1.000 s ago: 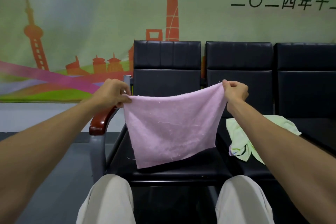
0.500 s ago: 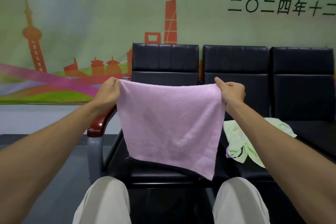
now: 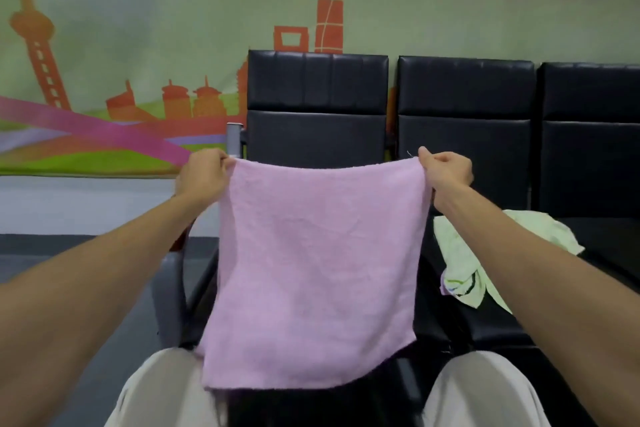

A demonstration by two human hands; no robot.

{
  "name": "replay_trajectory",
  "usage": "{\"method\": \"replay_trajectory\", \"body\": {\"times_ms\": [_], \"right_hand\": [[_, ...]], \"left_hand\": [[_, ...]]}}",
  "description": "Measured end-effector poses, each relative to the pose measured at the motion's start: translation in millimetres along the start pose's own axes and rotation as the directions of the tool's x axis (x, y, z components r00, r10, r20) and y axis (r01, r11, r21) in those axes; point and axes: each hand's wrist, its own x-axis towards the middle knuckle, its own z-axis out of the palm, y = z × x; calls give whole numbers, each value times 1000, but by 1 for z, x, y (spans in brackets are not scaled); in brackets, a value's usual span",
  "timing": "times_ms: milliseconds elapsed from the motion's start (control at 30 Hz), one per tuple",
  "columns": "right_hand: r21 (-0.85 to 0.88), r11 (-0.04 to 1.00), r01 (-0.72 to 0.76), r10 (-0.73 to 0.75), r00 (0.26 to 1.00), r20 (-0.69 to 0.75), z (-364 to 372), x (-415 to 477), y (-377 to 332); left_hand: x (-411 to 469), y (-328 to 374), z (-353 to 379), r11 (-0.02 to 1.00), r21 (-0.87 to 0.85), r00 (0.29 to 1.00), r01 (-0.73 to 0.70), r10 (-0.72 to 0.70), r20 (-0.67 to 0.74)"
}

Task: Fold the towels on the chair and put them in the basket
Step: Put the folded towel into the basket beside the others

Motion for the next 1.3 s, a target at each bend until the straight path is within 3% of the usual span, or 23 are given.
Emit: {"method": "replay_trajectory", "body": {"times_ms": [67, 133, 233, 400, 633, 800, 933, 1000, 1100, 1167, 1300], "right_hand": [[-46, 999, 21, -22, 1000, -10, 14, 10, 25], [-88, 996, 8, -8, 1000, -8, 30, 25, 51], [-158, 987, -32, 32, 999, 1, 55, 52, 92], [-230, 970, -80, 89, 996, 27, 98, 95, 158], [-316, 940, -131, 140, 990, 6, 155, 147, 233], [-287, 950, -122, 134, 991, 23, 182, 167, 247], [-359, 932, -56, 119, 980, 157, 173, 154, 252], [-435, 898, 62, 61, 963, 263, 156, 137, 253], [-511, 821, 256, -10, 900, 436, 128, 104, 246], [-522, 753, 400, -33, 815, 578, 111, 77, 237], [-400, 677, 618, 16, 531, 847, 82, 24, 206]], "left_hand": [[4, -9, 33, 998, -9, 998, 59, -59, 9], [4, -11, 67, 976, -163, 990, 142, -137, 45], [8, -18, 120, 856, -408, 949, 316, -287, 133], [26, -37, 197, 756, -475, 892, 450, -407, 197], [53, -72, 285, 741, -458, 869, 491, -456, 192], [67, -72, 312, 861, -183, 867, 475, -421, 268], [50, -76, 310, 945, -179, 897, 275, -185, 400], [28, -78, 298, 964, -195, 898, 179, -79, 432], [-6, -81, 270, 979, -203, 864, 22, 84, 497], [-24, -82, 246, 980, -182, 806, -84, 174, 565], [-54, -75, 197, 977, -143, 768, -157, 212, 605]]}}
